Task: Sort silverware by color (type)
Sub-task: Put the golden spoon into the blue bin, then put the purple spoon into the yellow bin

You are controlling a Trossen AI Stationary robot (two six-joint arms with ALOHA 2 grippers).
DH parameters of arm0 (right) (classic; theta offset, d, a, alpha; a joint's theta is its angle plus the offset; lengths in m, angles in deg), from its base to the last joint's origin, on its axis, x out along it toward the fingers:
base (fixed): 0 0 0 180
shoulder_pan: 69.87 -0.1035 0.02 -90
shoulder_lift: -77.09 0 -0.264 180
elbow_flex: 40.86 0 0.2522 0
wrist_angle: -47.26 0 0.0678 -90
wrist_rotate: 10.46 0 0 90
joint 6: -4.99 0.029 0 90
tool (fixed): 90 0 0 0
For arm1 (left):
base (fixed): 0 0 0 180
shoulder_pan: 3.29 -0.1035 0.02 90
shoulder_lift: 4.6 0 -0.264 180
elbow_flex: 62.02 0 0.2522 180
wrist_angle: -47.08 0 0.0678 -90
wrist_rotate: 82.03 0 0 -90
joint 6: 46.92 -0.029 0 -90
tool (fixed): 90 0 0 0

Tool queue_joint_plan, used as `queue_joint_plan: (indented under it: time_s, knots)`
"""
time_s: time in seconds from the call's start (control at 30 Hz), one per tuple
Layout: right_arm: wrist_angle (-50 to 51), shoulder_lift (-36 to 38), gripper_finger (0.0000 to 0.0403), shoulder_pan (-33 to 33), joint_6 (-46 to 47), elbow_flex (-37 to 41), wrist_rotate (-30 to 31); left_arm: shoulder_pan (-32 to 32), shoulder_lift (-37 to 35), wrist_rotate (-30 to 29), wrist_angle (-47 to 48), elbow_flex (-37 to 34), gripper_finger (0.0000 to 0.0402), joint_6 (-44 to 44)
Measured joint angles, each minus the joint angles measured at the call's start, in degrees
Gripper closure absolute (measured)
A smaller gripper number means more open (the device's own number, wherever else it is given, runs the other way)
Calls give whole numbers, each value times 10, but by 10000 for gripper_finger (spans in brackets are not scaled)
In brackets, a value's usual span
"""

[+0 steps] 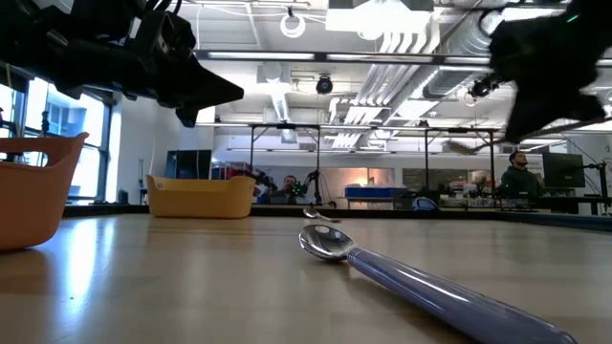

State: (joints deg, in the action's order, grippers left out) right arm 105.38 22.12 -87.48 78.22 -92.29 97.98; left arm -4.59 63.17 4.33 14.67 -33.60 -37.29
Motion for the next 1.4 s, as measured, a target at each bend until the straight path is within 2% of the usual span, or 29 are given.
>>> queue_joint_plan:
  time_s: [0.17, 0.33, 0.4, 0.5, 0.6, 0.67, 1.17, 1.4]
  knots:
    - [7, -21, 397, -203, 196, -22, 40, 0, 0, -11, 0, 0, 401, 12]
    - [81, -108, 396, -332, 347, -111, 49, 0, 0, -20, -1, 0, 401, 18]
    - [126, -152, 396, -367, 413, -154, 23, 0, 0, -20, -1, 0, 401, 19]
    - [183, -218, 396, -403, 522, -204, -61, 0, 0, -20, -2, 0, 401, 22]
    - [206, -269, 396, -416, 583, -227, -150, 0, 0, -20, -2, 0, 401, 22]
    - [196, -290, 396, -412, 584, -232, -172, 0, 0, -20, -2, 0, 401, 22]
    - [213, -305, 384, -368, 567, -214, -172, 15, 0, -31, -2, 0, 401, 27]
    - [217, -305, 373, -367, 549, -214, -150, 15, 0, -32, -1, 0, 401, 27]
